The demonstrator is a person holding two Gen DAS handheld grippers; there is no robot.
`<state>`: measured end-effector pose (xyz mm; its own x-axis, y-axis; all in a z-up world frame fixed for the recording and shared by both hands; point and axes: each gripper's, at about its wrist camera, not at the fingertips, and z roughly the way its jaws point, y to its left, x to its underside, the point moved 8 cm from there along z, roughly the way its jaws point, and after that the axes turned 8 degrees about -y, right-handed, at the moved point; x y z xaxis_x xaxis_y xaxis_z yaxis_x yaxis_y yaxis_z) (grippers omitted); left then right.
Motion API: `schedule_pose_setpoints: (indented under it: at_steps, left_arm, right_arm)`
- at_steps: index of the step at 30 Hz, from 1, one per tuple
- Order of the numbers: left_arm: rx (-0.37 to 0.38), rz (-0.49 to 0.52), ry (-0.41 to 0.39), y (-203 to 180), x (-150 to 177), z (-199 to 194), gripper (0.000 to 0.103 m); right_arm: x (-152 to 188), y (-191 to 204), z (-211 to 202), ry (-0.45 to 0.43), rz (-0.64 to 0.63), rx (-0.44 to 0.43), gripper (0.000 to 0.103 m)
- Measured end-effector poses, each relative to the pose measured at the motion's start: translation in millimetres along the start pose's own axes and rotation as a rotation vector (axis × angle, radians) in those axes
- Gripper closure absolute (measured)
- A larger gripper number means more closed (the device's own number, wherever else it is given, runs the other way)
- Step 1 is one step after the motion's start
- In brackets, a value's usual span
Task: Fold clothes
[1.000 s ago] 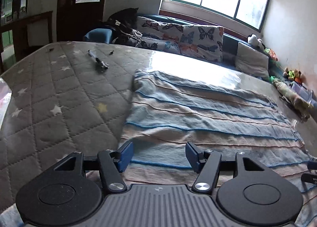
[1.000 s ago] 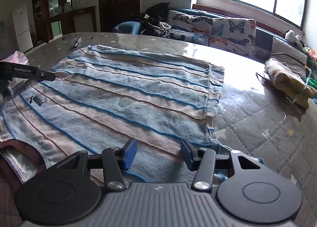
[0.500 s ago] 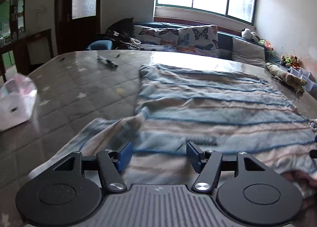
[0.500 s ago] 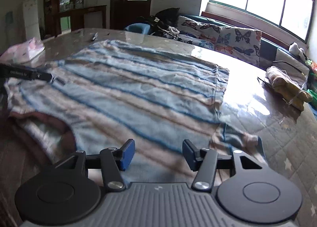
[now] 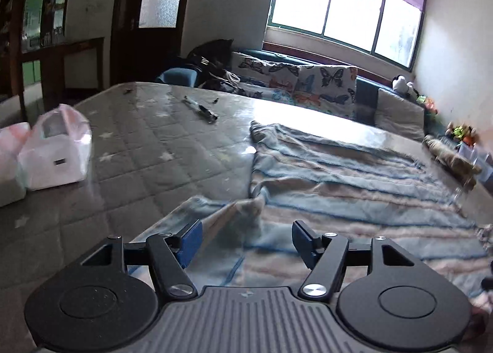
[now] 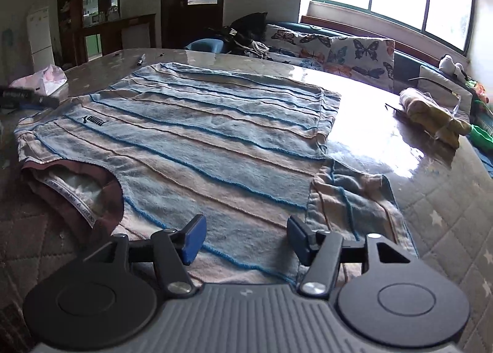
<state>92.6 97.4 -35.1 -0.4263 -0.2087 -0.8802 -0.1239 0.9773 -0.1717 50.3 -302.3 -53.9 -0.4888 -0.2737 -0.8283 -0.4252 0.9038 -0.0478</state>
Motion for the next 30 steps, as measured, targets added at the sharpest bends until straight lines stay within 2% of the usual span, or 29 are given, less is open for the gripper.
schedule_pose_setpoints:
  at_steps: [5, 8, 12, 18, 24, 30]
  left_arm:
    - [-0.038, -0.012, 0.055, 9, 5, 31, 0.041]
    - [-0.055, 0.049, 0.047, 5, 8, 26, 0.041]
    - [0.017, 0.086, 0.039, -17, 14, 5, 0.040]
    - [0.112, 0.181, 0.053, -59, 44, -25, 0.038]
    - [0.111, 0.282, 0.031, -70, 63, -41, 0.036]
    - [0.092, 0.278, 0.035, -64, 61, -42, 0.035]
  right_arm:
    - [1, -2, 0, 0.001, 0.016, 0.001, 0.042]
    - [0, -1, -2, 0.004, 0.000, 0.006, 0.042]
    - [-6, 8, -5, -0.004, -0.023, -0.015, 0.042]
    - [-15, 30, -5, -0.029, -0.050, -0.070, 0.042]
    - [0, 42, -9, 0.003, -0.106, -0.106, 0.041]
    - [-4, 46, -22, -0.024, -0.130, -0.108, 0.041]
